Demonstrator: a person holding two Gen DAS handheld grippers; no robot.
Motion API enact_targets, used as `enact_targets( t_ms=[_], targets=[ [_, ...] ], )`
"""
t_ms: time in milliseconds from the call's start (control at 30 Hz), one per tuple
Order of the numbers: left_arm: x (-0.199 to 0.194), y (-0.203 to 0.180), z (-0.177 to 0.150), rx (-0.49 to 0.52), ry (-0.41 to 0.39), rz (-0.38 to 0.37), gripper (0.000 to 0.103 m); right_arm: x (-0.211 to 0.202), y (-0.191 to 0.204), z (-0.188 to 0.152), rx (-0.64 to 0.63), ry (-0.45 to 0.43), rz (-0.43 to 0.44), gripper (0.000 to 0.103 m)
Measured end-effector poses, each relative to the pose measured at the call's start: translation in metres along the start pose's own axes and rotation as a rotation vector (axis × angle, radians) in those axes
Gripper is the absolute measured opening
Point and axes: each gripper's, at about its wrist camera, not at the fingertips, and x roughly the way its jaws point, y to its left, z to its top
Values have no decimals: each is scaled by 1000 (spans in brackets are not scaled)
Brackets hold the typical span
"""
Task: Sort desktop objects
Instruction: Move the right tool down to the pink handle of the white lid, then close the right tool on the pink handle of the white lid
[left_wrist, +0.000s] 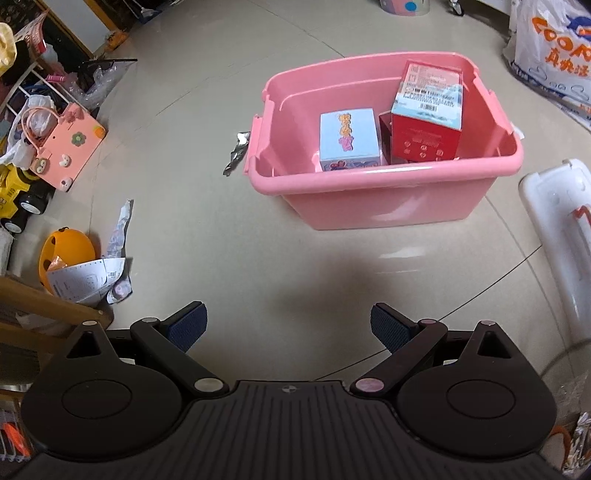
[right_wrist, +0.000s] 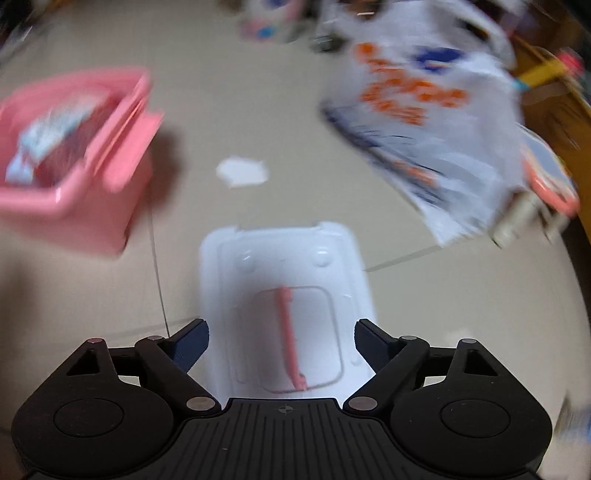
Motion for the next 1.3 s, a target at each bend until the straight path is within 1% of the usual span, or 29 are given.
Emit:
enact_targets(
  t_ms=[100, 200, 267, 333, 433, 467, 533, 600, 733, 767, 800, 833, 900, 967, 1133, 1300],
  targets=[
    [4, 2, 1, -20, 9, 9, 98, 30, 15, 6, -76, 39, -14, 84],
    [10, 5, 1, -28, 18, 10, 98, 55, 23, 11, -101, 73, -38, 83],
    [15, 5, 1, -35, 26, 22, 98, 69, 26, 12, -123, 98, -52, 81],
    [20, 5, 1, -51, 36, 32, 98, 81, 27, 11, -147, 132, -66, 71],
    [28, 4, 0, -62, 55, 36, 98, 96, 22, 7, -152, 182, -66, 61],
    [29, 2, -1, -59, 58, 40, 98, 100, 19, 5, -151, 193, -62, 59],
    [30, 0, -2, -53, 55, 47, 98, 106, 16, 2, -156, 213, -64, 44],
    [30, -4, -3, -46, 48, 54, 98, 113, 12, -1, -158, 233, -64, 35],
    [28, -14, -5, -22, 46, 63, 98, 114, 7, -4, -137, 209, -59, 35],
    [27, -16, -5, -16, 45, 62, 98, 114, 5, -3, -123, 212, -49, 32],
    [26, -18, -5, -12, 42, 60, 98, 114, 4, -2, -110, 219, -37, 22],
    [25, -20, -5, -7, 38, 58, 98, 115, 3, -1, -99, 226, -28, 9],
    [22, -22, -5, 3, 30, 64, 98, 114, 5, -2, -107, 237, -45, 7],
    [20, -23, -5, 3, 24, 72, 98, 113, 7, -4, -122, 246, -36, 7],
    [13, -21, -5, 1, 10, 64, 98, 99, 8, -10, -131, 254, -2, 6],
    [6, -17, -8, 16, -2, 74, 98, 65, 11, -7, -145, 200, 8, 5]
  ],
)
